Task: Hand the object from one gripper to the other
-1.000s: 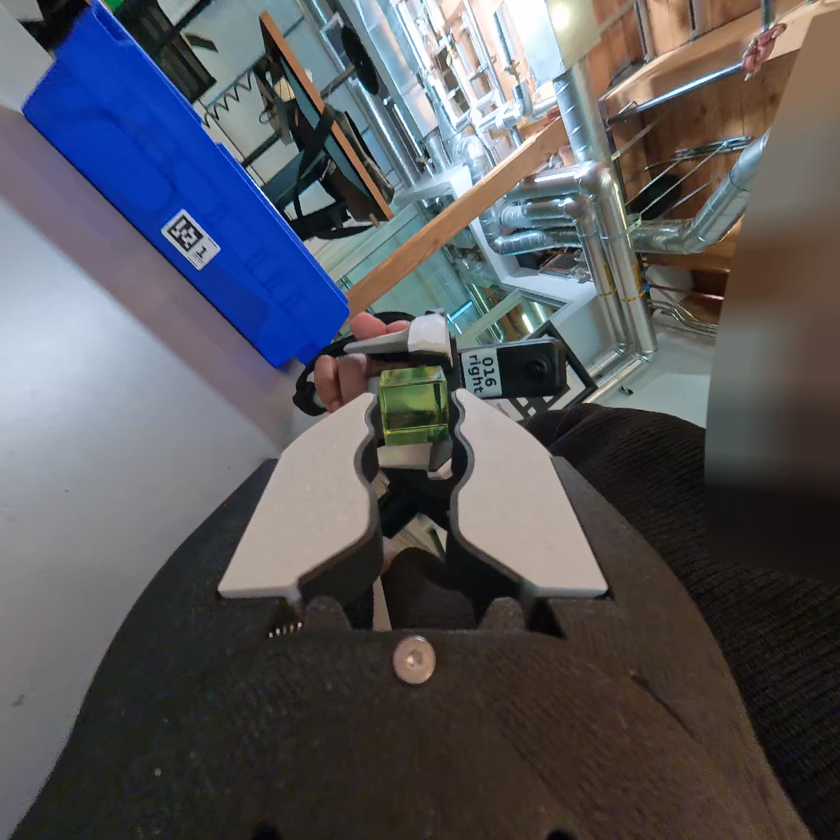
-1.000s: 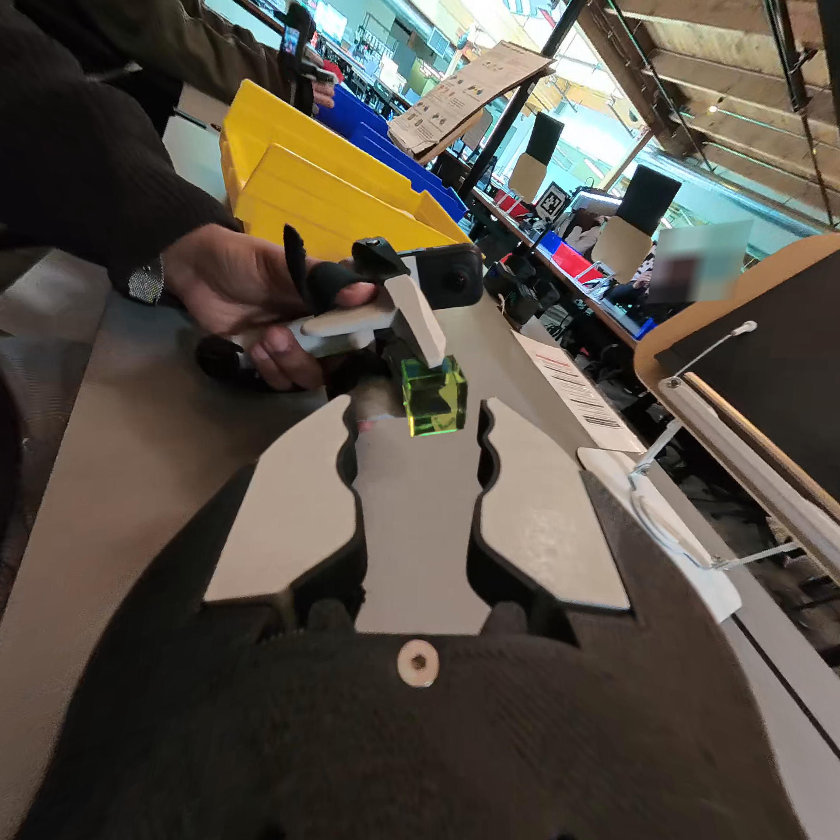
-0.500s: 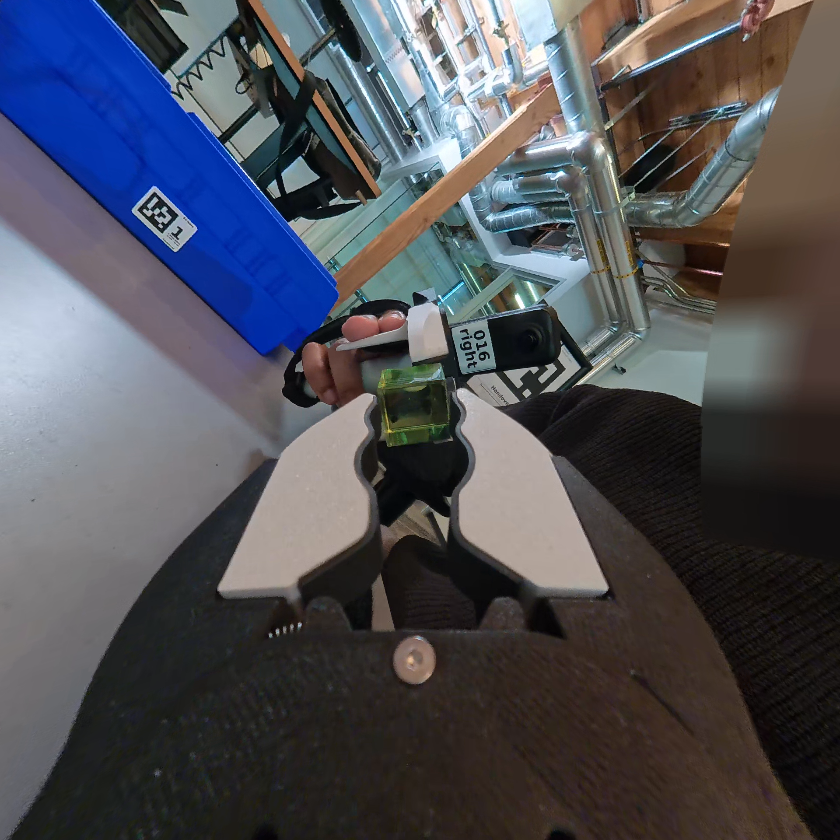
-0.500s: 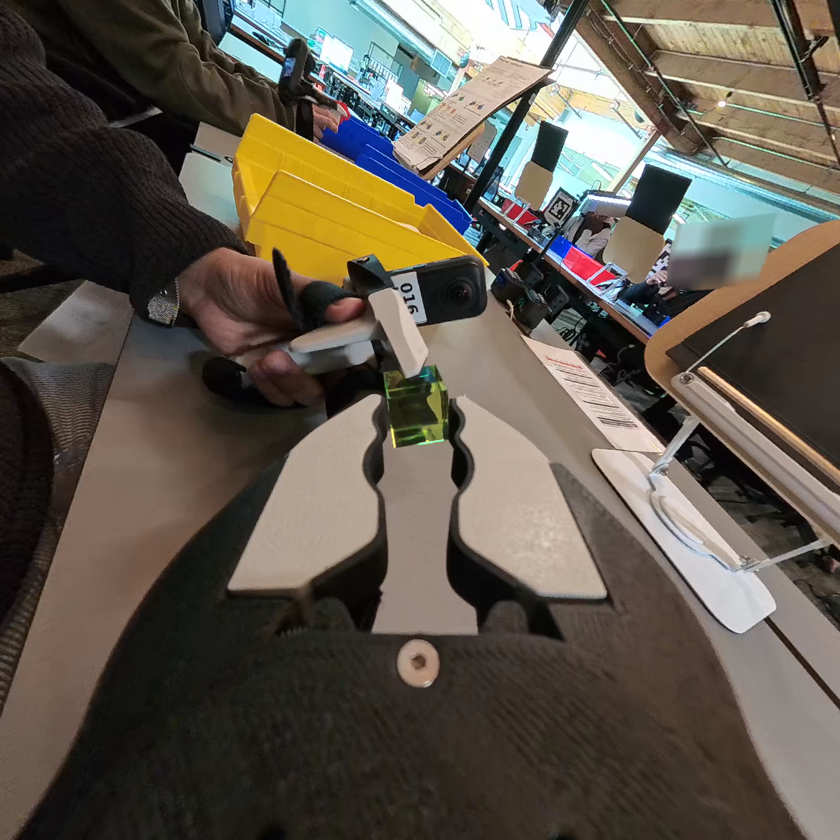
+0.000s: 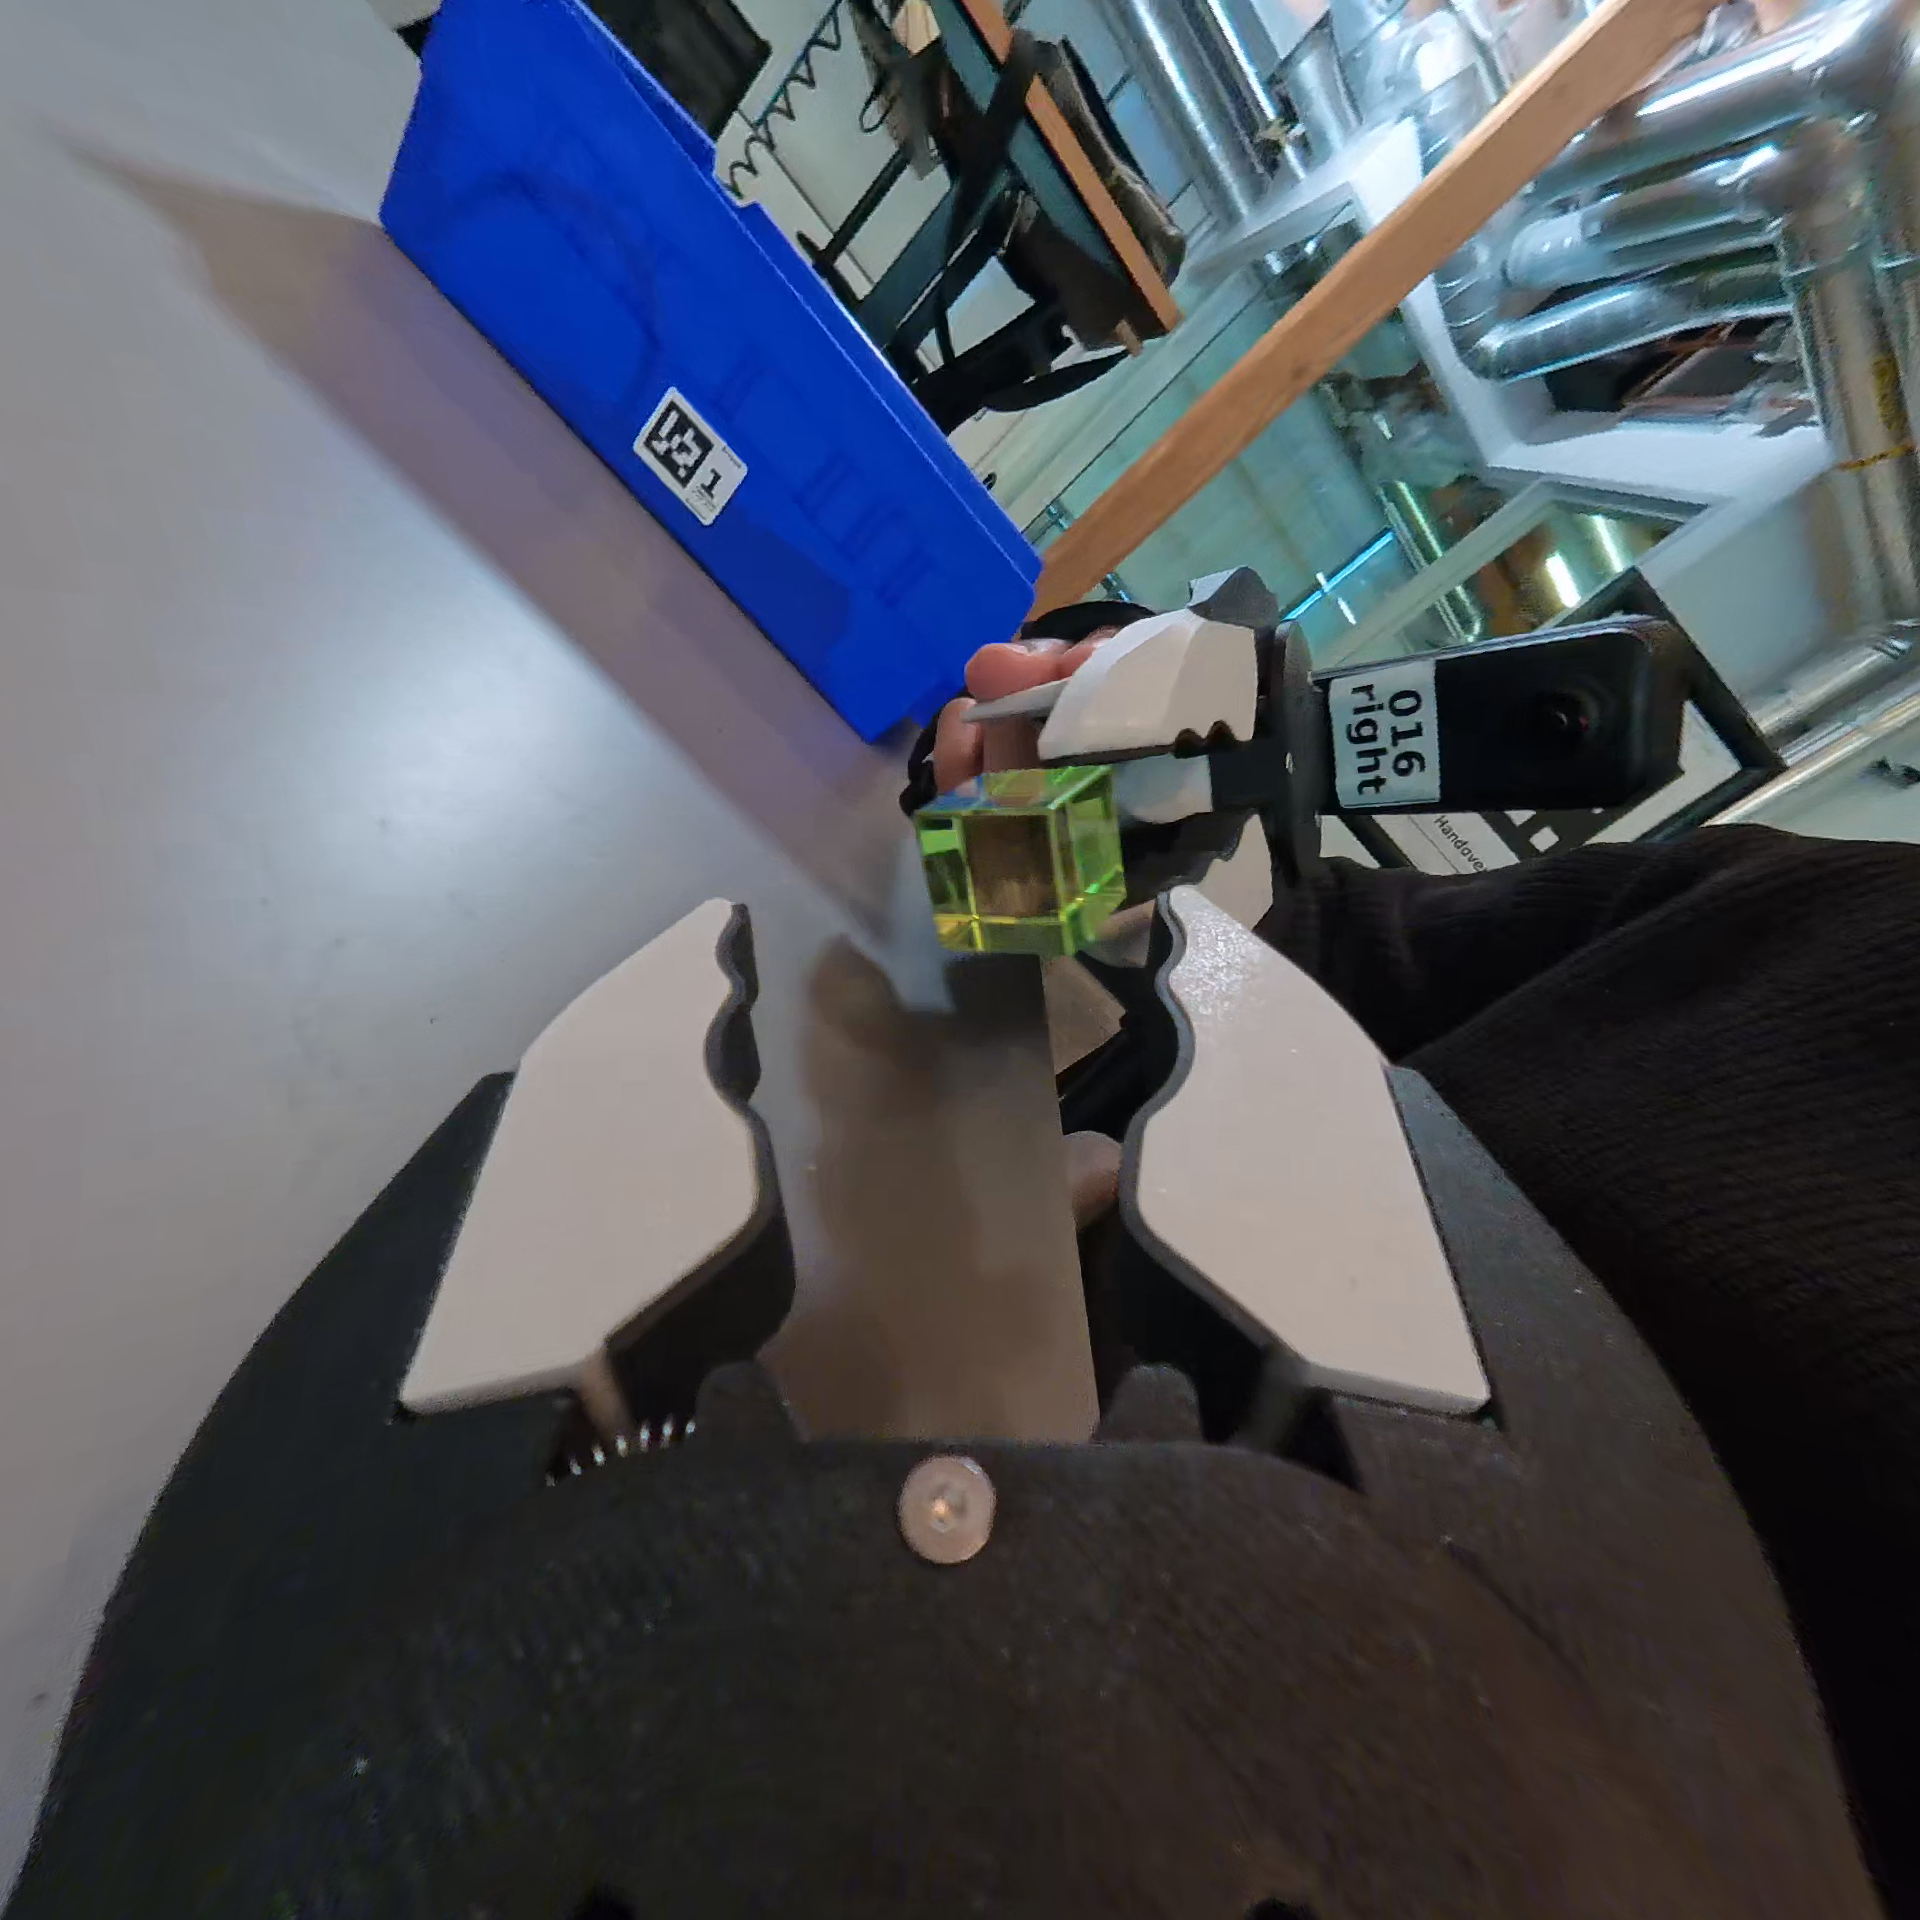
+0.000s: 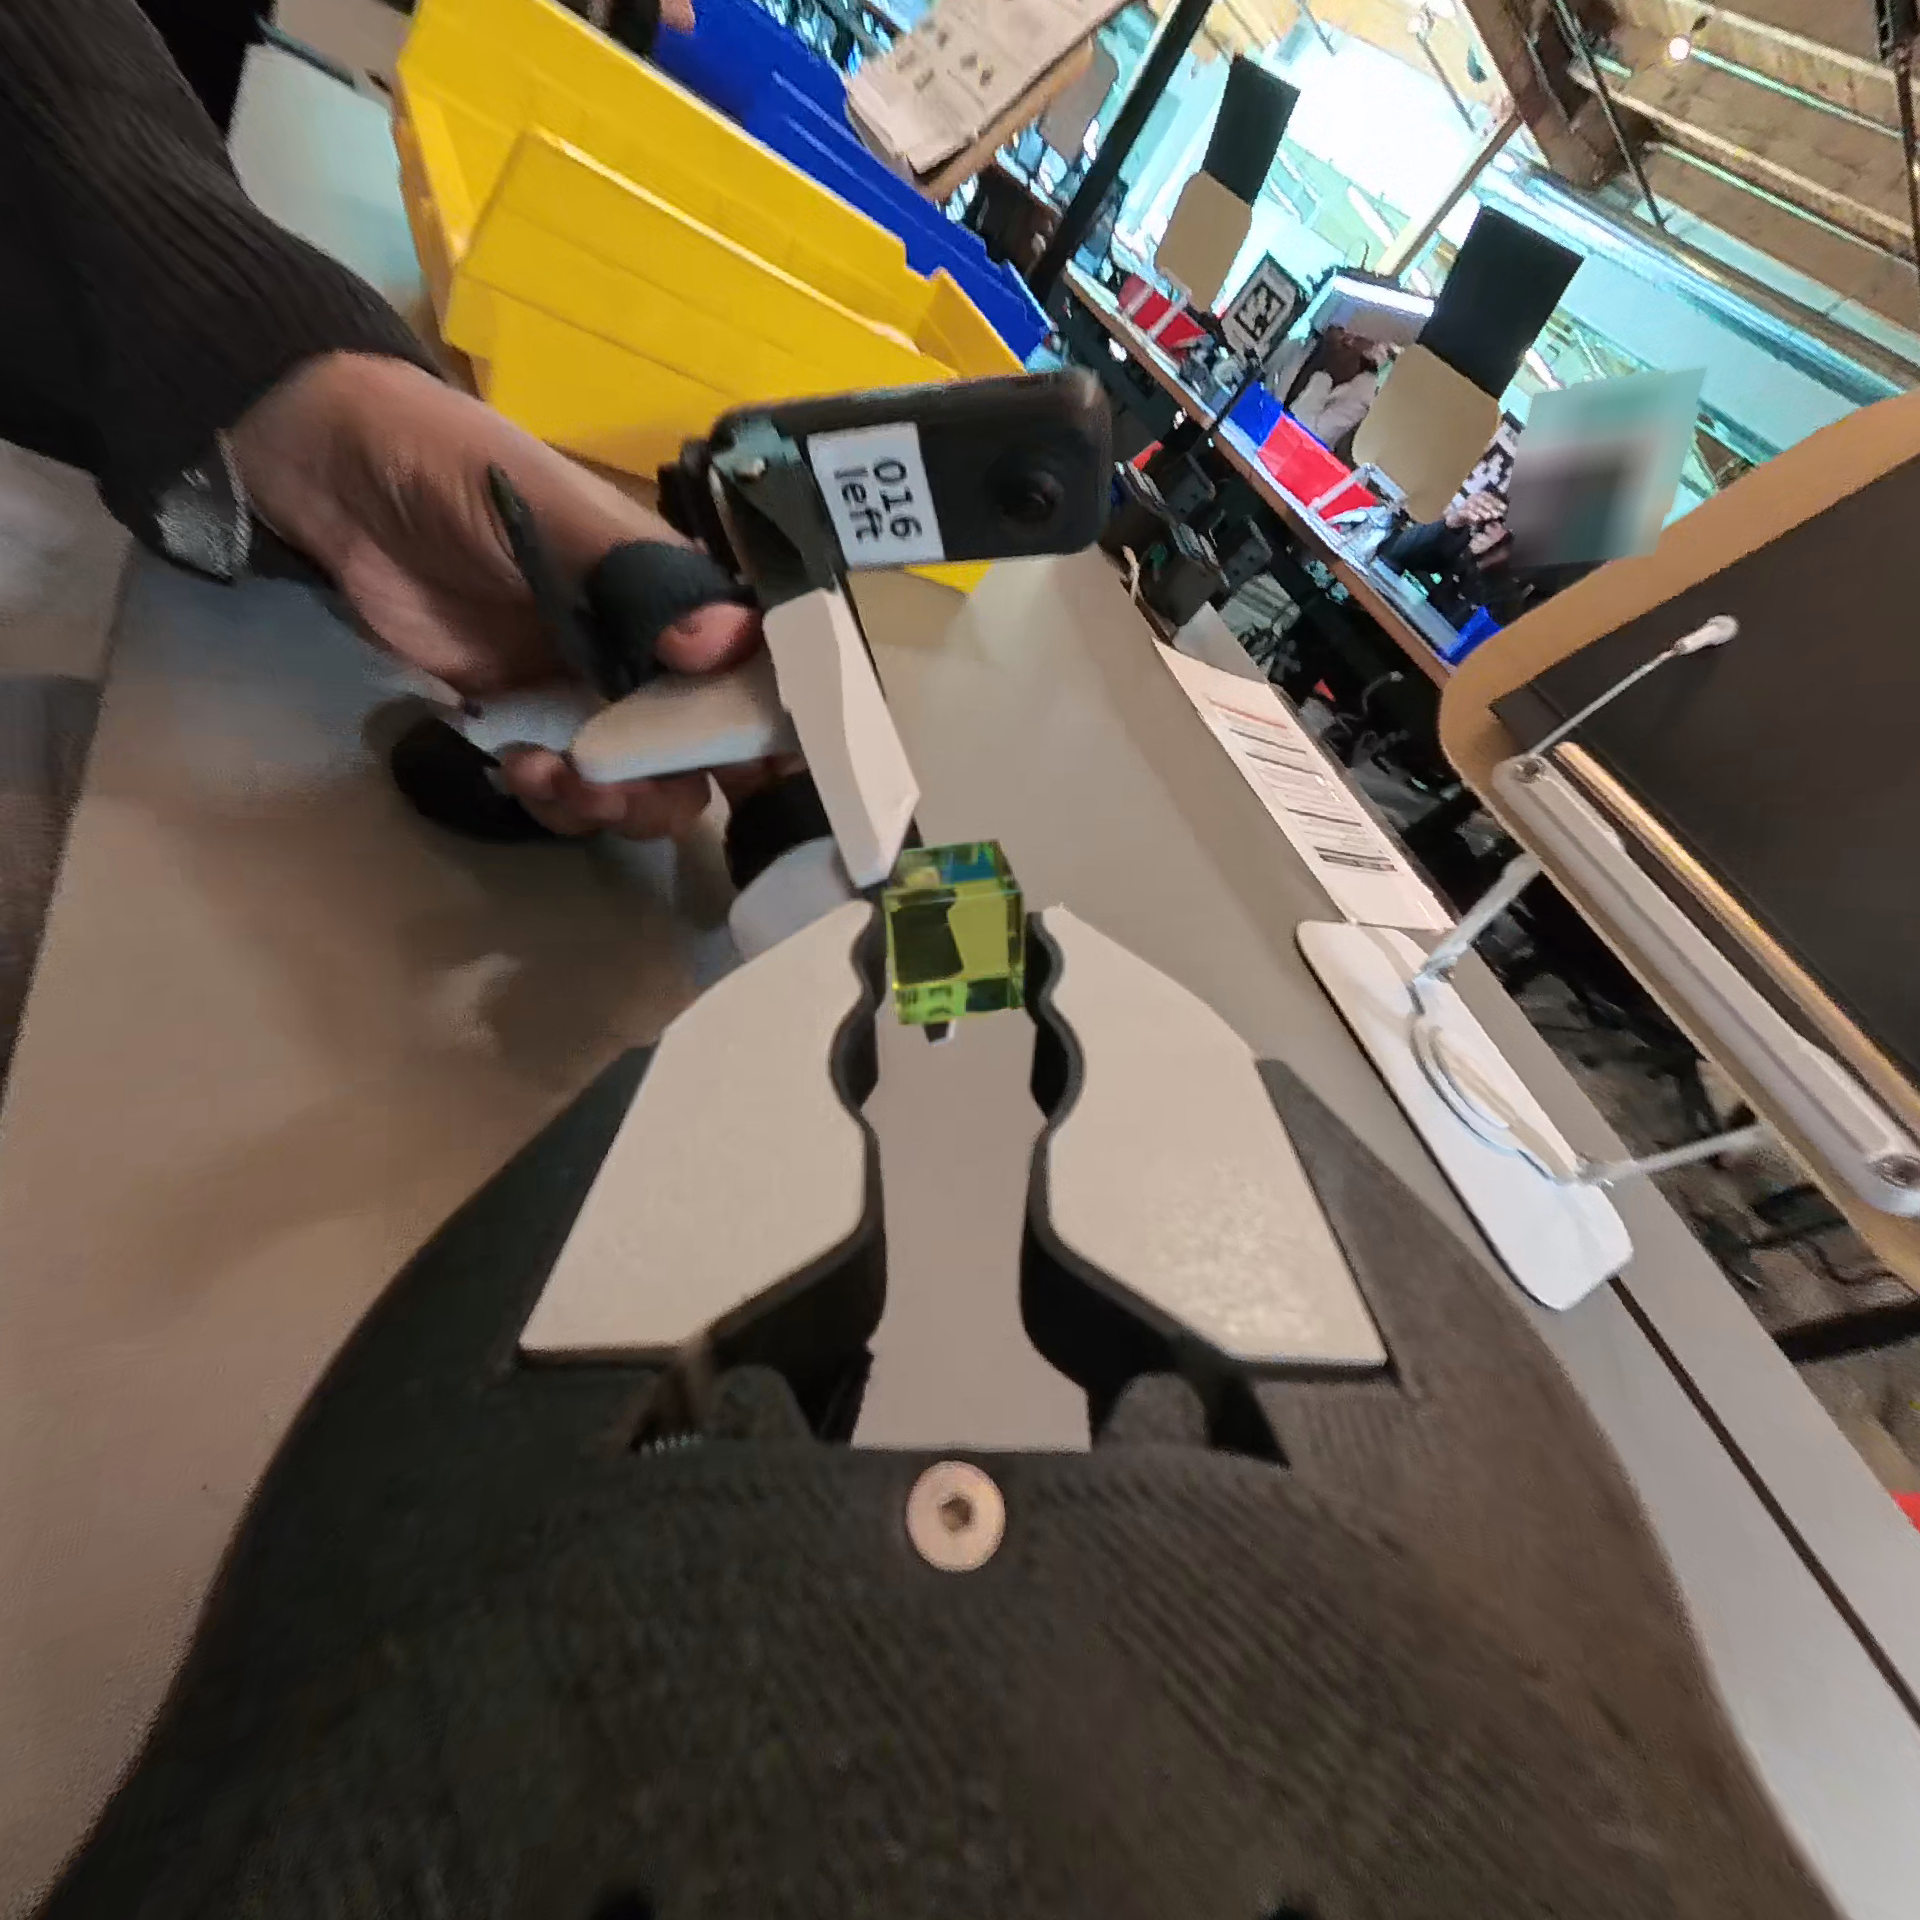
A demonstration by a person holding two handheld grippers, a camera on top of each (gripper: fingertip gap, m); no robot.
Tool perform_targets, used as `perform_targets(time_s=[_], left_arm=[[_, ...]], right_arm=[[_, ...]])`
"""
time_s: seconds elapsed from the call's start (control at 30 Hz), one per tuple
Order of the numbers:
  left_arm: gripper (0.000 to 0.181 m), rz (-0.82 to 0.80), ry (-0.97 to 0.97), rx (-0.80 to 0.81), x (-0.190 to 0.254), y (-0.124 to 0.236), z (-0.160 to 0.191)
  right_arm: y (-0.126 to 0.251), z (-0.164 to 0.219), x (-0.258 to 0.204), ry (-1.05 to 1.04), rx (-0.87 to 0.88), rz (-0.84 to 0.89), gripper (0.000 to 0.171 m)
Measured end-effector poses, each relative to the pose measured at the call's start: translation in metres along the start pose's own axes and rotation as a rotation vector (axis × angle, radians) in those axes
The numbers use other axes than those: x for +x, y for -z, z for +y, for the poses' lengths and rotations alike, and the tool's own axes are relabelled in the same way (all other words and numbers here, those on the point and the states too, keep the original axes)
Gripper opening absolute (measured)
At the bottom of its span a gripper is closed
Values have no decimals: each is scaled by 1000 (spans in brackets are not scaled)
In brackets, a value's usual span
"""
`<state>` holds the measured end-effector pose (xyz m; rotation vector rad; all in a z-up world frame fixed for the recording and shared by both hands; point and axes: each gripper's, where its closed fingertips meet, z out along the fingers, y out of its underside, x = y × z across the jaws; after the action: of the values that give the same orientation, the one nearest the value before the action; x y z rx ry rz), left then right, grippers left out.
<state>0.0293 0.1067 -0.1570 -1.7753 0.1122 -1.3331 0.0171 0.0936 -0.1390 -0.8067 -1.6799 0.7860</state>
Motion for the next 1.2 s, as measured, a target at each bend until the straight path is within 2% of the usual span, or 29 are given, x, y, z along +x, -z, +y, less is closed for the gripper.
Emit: perform_targets(time_s=[0.13,0.3,0.4,0.63,0.87,1.03,1.2], left_arm=[[63,-12,30,-23,-1,-1,5],[55,-48,43,-30,-2,-2,8],[50,-89,24,-55,-6,-3,12],[36,-144,2,-68,-11,-2,15],[34,-148,-43,-49,-10,0,9],[33,-112,-16,14,-10,7,-1],[33,28,34,63,4,9,-9]], right_arm=[[-3,13,0,64,-115,39,26],[-8,23,-5,243,-267,96,26],[-10,25,-11,349,-325,115,26],[-11,25,-16,438,-397,145,26],[-12,21,-12,423,-346,162,27],[-10,18,-4,351,-293,172,51],[-9,12,-4,140,-161,83,59]])
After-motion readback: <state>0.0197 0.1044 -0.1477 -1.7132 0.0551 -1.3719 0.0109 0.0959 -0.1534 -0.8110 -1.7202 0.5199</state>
